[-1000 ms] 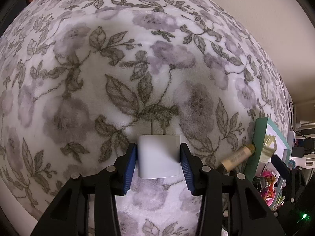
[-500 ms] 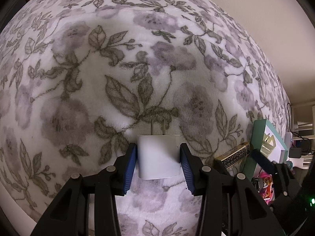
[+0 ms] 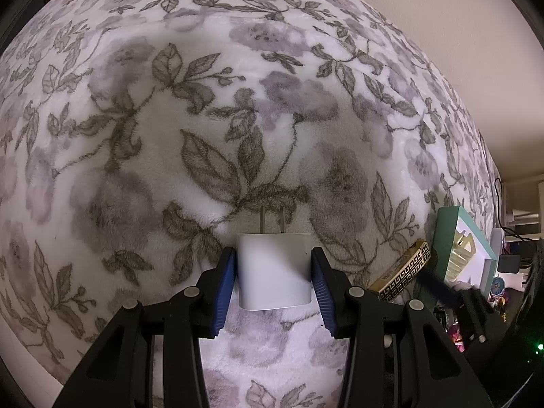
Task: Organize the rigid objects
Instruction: 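Grasp the gold patterned bar with the right gripper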
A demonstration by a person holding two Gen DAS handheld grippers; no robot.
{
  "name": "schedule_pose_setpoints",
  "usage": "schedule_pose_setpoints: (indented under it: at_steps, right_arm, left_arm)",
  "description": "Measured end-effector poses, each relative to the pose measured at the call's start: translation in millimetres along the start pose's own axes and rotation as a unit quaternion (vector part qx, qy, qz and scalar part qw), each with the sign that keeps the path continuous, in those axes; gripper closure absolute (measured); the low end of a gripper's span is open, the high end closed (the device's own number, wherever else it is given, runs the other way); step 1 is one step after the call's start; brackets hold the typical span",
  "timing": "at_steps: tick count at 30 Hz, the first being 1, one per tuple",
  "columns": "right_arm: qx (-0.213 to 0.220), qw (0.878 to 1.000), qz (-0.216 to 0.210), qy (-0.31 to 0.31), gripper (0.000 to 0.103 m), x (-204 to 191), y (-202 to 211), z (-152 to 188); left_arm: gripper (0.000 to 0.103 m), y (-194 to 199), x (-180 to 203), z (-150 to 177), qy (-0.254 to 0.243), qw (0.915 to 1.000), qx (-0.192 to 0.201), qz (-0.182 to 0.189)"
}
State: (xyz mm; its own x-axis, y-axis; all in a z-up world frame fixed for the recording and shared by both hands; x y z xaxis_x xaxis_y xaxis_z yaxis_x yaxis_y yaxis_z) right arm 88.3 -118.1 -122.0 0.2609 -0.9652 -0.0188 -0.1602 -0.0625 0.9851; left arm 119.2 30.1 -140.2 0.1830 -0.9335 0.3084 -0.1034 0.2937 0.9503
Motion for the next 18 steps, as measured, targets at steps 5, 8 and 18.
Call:
schedule_pose_setpoints:
  at_steps: [5, 8, 18]
  right_arm:
    - [-0.007, 1.000, 0.013, 0.003, 0.027, 2.9, -1.5, 1.9]
    - [-0.021, 1.000, -0.015, -0.004, 0.033, 4.0, -1.9, 6.1]
    - [0.048, 0.992, -0.104, -0.056, 0.033, 3.8, 8.8, 3.2]
  left_arm:
    - [0.057, -0.6, 0.7, -1.1, -0.003, 1.0000, 0.003, -0.001]
    - [0.057, -1.0, 2.6, -0.6, -0.005, 1.0000, 0.005, -0.002]
    - [0.057, 1.3, -4.8, 2.9, 0.012, 0.9999, 0.002, 0.011]
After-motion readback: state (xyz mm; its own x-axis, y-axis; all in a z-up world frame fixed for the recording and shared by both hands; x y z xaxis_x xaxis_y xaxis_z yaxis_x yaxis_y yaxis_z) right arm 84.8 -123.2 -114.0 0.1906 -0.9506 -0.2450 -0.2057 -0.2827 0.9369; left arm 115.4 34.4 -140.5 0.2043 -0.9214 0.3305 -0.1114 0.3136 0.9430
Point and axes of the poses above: each gripper's, at about its wrist camera, not at the fingertips, and y roughly against the way its jaws point, x to its right, z to its underside, the point moved 4 cm from there along -y, roughly the way its jaws point, and after that the axes turned 5 degrees about y, right-handed, at the moved point
